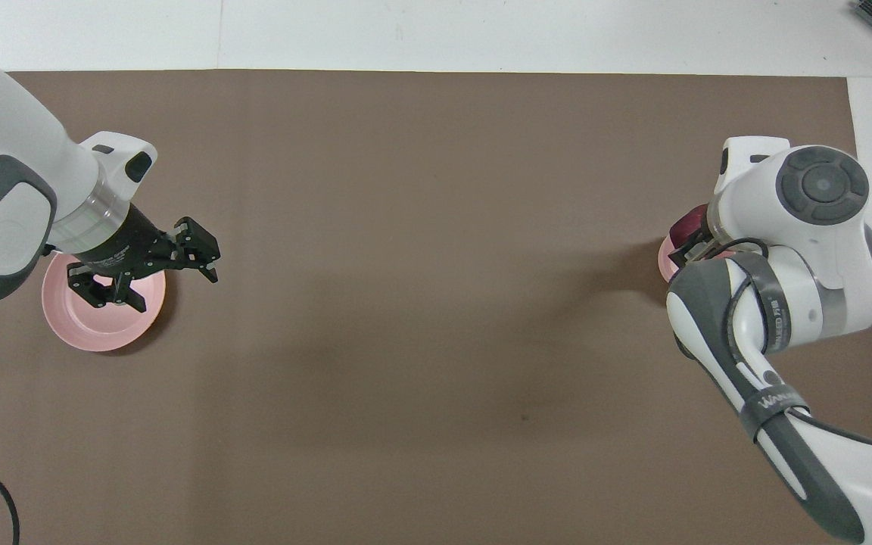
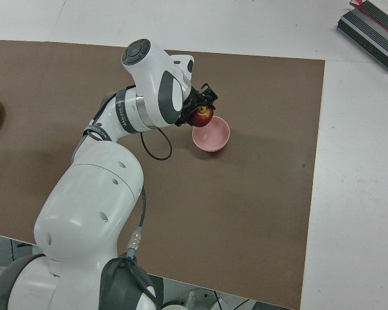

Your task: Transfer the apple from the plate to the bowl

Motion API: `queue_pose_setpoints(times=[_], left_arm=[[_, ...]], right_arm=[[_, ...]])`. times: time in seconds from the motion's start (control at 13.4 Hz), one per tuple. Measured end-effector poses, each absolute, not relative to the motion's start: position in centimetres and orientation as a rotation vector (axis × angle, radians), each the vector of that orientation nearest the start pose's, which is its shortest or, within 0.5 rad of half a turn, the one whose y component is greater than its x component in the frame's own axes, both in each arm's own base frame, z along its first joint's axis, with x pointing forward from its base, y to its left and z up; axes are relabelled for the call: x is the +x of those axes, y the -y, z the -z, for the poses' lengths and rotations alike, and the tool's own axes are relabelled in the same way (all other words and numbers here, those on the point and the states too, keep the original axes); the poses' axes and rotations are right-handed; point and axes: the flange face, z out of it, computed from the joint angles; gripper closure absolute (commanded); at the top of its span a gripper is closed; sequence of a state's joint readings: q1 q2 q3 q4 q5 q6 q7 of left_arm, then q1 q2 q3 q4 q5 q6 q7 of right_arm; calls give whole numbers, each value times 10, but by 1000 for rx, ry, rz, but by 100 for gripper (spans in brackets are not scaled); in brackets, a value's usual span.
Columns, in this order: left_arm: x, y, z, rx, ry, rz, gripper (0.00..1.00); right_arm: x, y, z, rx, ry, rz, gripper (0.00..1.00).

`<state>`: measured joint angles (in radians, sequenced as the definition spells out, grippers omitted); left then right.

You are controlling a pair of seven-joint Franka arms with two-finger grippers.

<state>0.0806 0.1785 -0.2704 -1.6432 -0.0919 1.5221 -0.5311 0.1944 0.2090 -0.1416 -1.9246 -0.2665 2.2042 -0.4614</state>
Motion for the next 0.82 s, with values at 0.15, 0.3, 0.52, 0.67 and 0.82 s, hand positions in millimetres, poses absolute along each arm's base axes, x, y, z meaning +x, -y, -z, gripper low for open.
queue_pose_setpoints(times=[0.15, 0.3, 0.52, 0.67, 0.82], left_arm=[[571, 101, -500, -3065, 525, -460, 0], [576, 82, -510, -3076, 563, -426, 0], [582, 67, -525, -3095, 589, -376, 0], [588, 68, -529, -3117, 594, -306, 0], [591, 68, -531, -3127, 598, -268, 0]], right_arm=[[612, -20, -384, -3211, 1114, 14, 100], [613, -17, -378, -3213, 1107, 3, 100], [613, -10, -370, -3215, 1092, -19, 100], [611, -6, -364, -3215, 1084, -39, 100], [611, -5, -359, -3213, 1080, -55, 100]])
